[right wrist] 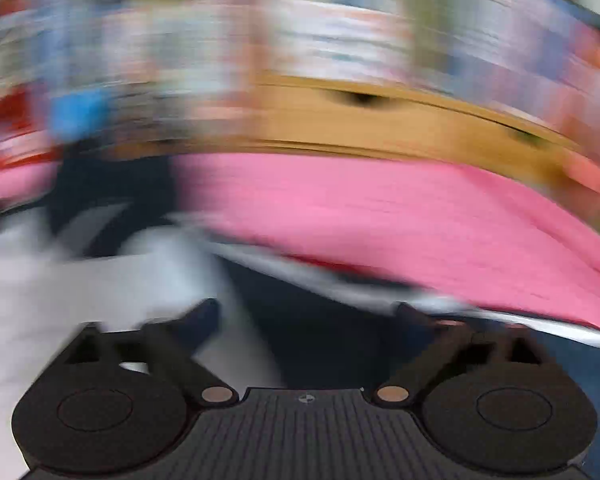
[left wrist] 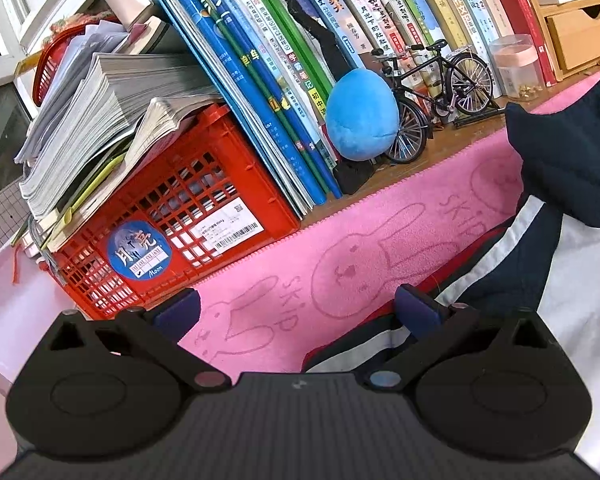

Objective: Fold clothes

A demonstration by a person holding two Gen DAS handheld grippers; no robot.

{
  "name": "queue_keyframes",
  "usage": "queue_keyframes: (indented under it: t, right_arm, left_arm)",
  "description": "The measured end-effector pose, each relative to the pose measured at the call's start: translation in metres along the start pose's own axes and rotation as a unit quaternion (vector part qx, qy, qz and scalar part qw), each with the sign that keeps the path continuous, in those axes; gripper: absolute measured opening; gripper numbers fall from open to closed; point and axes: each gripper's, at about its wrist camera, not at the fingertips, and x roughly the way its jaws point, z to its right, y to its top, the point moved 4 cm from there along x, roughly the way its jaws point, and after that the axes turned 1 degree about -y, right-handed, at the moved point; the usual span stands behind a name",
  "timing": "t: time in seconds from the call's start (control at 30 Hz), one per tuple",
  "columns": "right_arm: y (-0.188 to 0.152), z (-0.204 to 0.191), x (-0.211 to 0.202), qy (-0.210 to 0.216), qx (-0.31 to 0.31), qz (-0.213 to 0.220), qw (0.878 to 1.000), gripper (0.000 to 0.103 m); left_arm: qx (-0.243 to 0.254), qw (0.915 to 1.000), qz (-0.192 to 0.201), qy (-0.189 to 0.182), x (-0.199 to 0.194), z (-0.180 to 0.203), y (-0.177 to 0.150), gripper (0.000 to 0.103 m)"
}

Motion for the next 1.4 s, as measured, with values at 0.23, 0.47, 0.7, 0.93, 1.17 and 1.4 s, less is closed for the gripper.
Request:
queue_keyframes:
  t: [0.23, 0.47, 0.7, 0.93, 1.17, 1.4]
  right_arm:
    - [0.0, -0.004, -0.047, -0.04, -0.015, 0.014, 0.999, 0.102]
    - [-0.061, -0.106, -0.092, 0.084, -0.139, -0.023, 0.987, 0.103]
    - [-0.079, -0.109, -0.139, 0.055, -0.122, -0.021, 0.991, 0.103]
    - [-0.156, -0.085, -0.212, 0.095, -0.005, 0.011, 0.995, 0.103]
    - [-0.221, -0.106, -0.258, 0.058, -0.087, 0.012, 0.994, 0.103]
    - [-0.239, -0.108, -0.263, 0.07, -0.055, 0.004, 0.996, 0.103]
  left_arm:
    - [0.006, 1.0, 0.003, 0.004, 0.001, 0.0, 0.0, 0.103]
    - [0.043, 0.9985, 0.005, 0.033, -0.031, -0.004, 0.012, 0.101]
    - [-0.109, 0.9833, -0.004, -0.145, -0.18, -0.039, -0.002, 0.103]
    - [-0.146, 0.9603, -0.052, -0.232, -0.278, 0.014, -0.119, 0.103]
    - [-0.148, 0.9641, -0.07, -0.209, -0.326, 0.019, -0.168, 0.103]
    - [-0.151, 0.9628, -0.133, -0.181, -0.323, 0.021, -0.205, 0.103]
